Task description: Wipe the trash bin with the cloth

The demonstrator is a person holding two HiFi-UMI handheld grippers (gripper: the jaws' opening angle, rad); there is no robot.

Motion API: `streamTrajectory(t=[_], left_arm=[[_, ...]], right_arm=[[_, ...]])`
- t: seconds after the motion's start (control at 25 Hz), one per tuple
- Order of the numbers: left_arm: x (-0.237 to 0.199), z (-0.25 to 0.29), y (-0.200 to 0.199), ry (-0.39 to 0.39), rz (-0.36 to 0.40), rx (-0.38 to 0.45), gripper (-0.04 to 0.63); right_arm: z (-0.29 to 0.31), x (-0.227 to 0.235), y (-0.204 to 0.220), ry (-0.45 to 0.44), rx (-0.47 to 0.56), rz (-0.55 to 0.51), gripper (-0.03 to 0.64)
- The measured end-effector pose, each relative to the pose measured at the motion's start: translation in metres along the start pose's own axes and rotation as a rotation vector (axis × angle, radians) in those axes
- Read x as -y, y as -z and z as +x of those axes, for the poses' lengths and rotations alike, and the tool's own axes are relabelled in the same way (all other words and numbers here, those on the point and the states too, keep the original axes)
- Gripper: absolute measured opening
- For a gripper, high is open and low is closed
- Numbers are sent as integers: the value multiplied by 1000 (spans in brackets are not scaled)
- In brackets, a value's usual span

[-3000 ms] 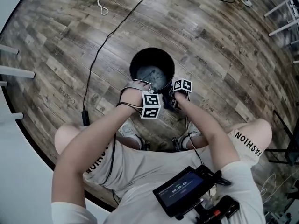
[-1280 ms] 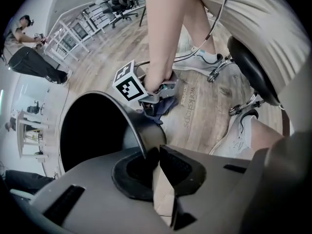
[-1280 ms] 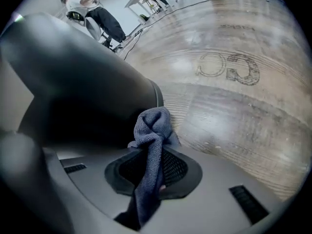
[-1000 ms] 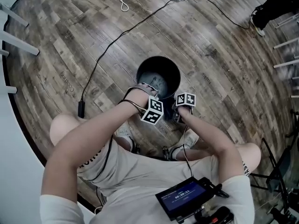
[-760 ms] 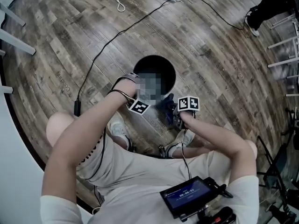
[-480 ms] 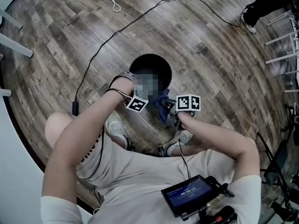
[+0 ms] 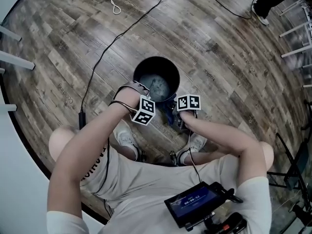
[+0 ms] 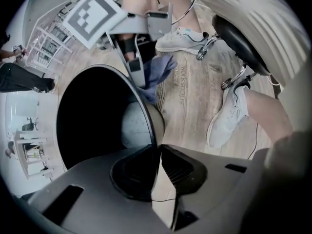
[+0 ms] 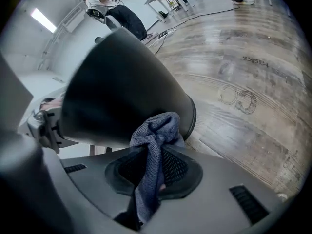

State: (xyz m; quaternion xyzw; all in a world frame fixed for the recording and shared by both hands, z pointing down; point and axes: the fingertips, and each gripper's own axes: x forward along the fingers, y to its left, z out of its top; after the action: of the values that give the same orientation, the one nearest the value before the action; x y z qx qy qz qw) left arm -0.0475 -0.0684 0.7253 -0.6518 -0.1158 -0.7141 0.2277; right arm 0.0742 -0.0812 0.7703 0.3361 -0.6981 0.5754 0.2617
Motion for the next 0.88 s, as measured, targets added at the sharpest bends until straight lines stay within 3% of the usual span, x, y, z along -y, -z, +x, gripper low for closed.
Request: streamTrajectory(t=[0.2,0.4,0.56,0.64,0.72,0.88], left_arm=[[-3,-3,-11,-23,-10,31,63],[-6,-6,-30,-54,-39,67,60],[-8,-8,-37,-59,-64,76,61],[-6,-10,-43,-21,-89,105,61],[-3,-11,-44,22,-104,118,102],[-2,-1,-17,-1,-60,21,137]], right_arm=[[61,56,11,54,-4,-1,61],[79,95,15,63,30,116,61],[57,81,17,88,-33,82,61],[35,69,13,72,-53,58,61],[8,56,10,63,-62,45,61],[-49,13,12,21,-40,44,61]])
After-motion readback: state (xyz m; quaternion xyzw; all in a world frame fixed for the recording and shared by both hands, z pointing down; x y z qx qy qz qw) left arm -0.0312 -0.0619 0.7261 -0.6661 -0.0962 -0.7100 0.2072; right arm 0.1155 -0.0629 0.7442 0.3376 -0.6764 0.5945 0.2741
